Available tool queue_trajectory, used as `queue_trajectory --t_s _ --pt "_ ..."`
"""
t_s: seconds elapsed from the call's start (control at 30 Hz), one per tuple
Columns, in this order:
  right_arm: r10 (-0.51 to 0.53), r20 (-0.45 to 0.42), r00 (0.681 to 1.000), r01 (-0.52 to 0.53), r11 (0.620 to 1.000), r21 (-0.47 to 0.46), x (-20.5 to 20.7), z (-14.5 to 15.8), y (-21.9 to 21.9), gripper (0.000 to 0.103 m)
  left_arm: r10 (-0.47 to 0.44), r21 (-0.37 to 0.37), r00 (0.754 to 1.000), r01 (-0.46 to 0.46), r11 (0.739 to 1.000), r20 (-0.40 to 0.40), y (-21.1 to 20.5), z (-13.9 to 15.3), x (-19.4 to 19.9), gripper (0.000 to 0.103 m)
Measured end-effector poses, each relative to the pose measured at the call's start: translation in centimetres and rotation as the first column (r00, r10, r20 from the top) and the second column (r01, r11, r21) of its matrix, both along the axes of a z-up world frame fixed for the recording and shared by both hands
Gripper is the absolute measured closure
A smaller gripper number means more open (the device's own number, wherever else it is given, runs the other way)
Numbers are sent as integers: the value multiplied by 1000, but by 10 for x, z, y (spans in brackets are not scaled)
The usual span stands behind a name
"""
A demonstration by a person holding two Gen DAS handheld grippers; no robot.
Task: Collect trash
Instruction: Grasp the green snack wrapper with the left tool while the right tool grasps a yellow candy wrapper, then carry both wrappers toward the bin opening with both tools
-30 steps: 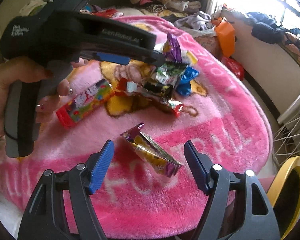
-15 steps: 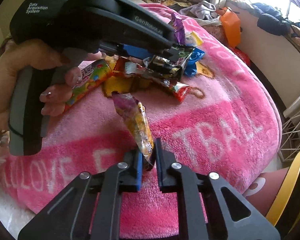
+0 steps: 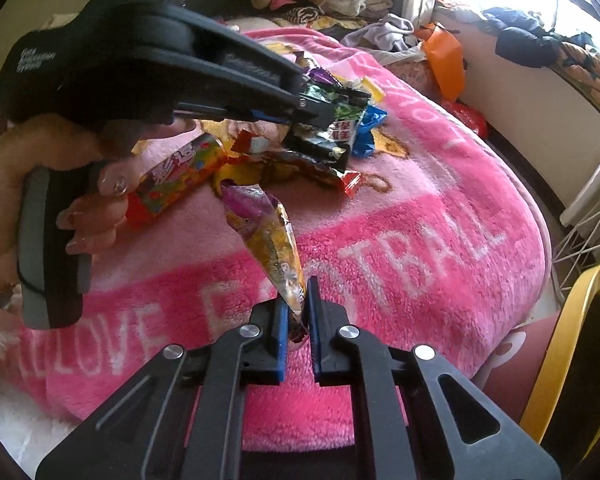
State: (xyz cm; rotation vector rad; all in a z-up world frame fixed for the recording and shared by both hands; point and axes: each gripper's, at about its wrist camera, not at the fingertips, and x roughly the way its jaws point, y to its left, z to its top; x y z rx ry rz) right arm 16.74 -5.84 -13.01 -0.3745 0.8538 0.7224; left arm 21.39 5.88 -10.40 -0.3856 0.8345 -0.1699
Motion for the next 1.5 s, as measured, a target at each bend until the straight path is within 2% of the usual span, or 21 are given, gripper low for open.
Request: queue_trajectory --t_s 0.1,0.23,0.37,0.63,0.8,0.97,1.1,1.5 --pt "-13 -5 1000 13 999 32 -4 4 -5 95 -6 -24 1000 6 1000 14 2 5 -7 97" --pt "-39 -22 999 40 996 75 -9 8 -17 95 -9 -108 1000 11 994 12 6 9 -17 97" --pt "-74 -25 997 75 995 72 -15 11 -27 95 -12 -168 998 2 986 -58 7 -1 -21 97" --pt "-148 -20 989 149 983 109 -21 24 -56 95 -35 -148 990 14 989 -137 -5 -22 -32 97" --pt "-188 -15 982 188 972 144 -20 33 -73 95 -65 -123 988 48 991 -138 -22 -26 -42 97" --pt "-227 4 974 223 958 182 -22 44 -89 95 -104 -86 990 95 992 -96 -44 -15 -48 97" --pt "-266 19 964 256 943 211 -23 53 -103 95 -135 -37 990 133 990 -36 -65 4 -51 97" --pt "-403 42 914 374 879 294 -23 73 -162 95 -206 76 974 199 977 96 -113 47 -63 97"
